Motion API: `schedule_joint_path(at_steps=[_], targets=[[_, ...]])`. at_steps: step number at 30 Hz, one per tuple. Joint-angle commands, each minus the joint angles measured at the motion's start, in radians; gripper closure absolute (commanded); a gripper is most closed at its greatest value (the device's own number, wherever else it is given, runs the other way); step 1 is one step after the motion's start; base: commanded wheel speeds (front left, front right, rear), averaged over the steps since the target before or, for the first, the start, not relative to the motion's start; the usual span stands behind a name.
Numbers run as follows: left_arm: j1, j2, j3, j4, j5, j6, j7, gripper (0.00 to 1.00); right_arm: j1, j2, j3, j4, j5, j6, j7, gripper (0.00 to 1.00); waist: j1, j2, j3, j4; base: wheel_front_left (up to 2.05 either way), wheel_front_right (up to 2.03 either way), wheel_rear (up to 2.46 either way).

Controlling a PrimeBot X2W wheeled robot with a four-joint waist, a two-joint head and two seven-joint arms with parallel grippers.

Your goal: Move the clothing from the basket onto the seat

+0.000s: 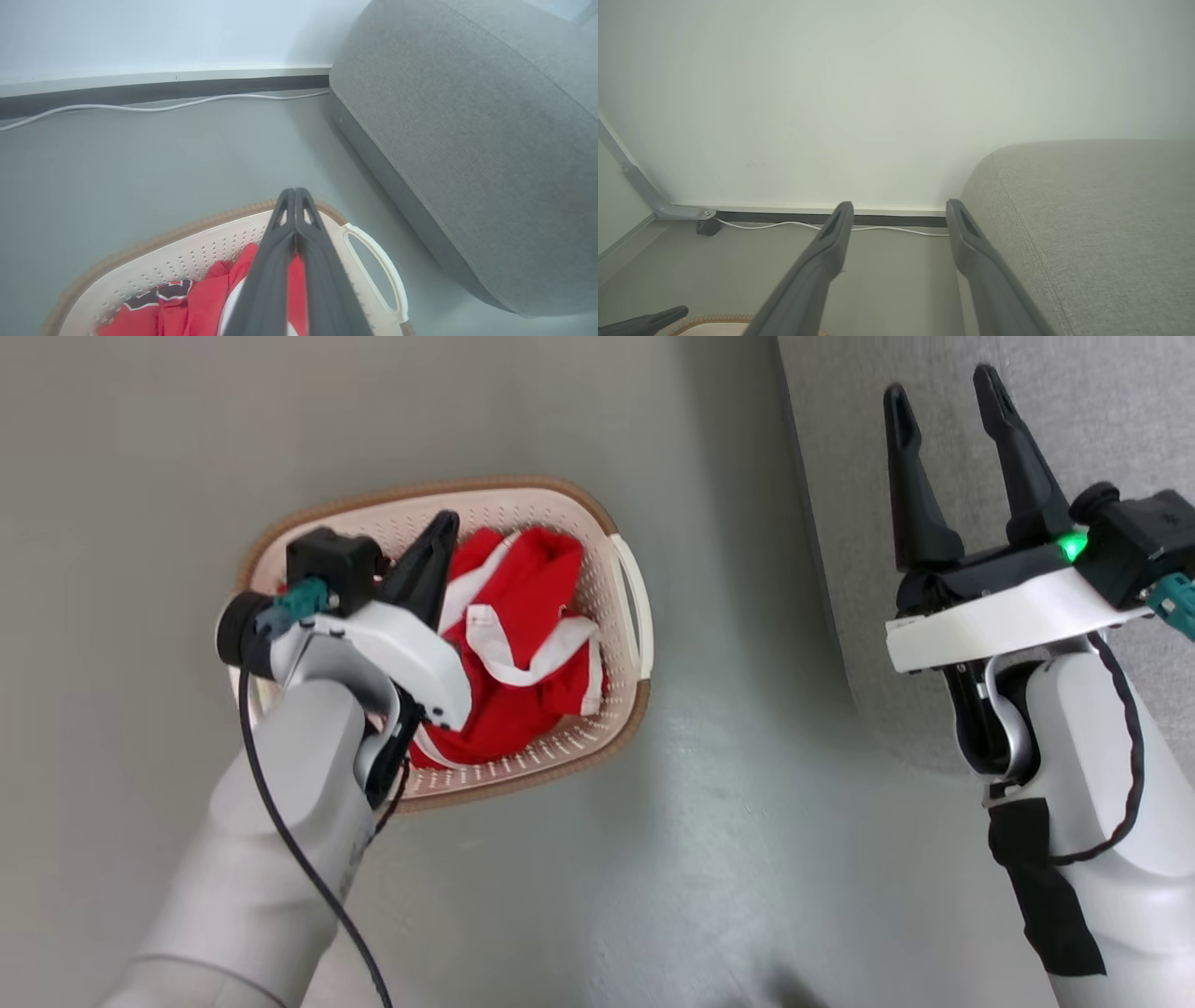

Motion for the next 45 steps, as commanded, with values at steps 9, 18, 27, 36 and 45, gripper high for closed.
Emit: schedule_joint_path(at_steps=[9, 18, 27, 36, 45], targets=[[0.239, 0.007, 0.187, -0.262, 0.120, 0.017, -0.009, 0.00, 0.124, -0.031, -0.008, 0.024, -0.013, 0.007, -0.006, 0.00, 0.0000, 0.0000, -0.204, 0.093, 0.00, 0.00, 0.00], [0.398, -0.009, 0.336, -0.383, 0.194, 0.032, -0.009, 0.00, 0.218, -0.045, -0.039, 0.037, -0.017, 0.007, -0.006, 0.00, 0.0000, 0.0000, -0.342, 0.132, 0.00, 0.00, 0.00], [0.546, -0.019, 0.484, -0.477, 0.266, 0.063, -0.009, 0.00, 0.317, -0.039, -0.056, 0.034, -0.047, 0.007, -0.006, 0.00, 0.0000, 0.0000, -0.477, 0.154, 0.00, 0.00, 0.00], [0.685, -0.027, 0.596, -0.542, 0.289, 0.056, -0.009, 0.00, 0.398, -0.024, -0.069, 0.045, -0.058, 0.007, -0.006, 0.00, 0.0000, 0.0000, -0.588, 0.163, 0.00, 0.00, 0.00], [0.774, -0.031, 0.647, -0.576, 0.303, 0.048, -0.009, 0.00, 0.433, -0.014, -0.083, 0.037, -0.066, 0.007, -0.006, 0.00, 0.0000, 0.0000, -0.612, 0.174, 0.00, 0.00, 0.00]])
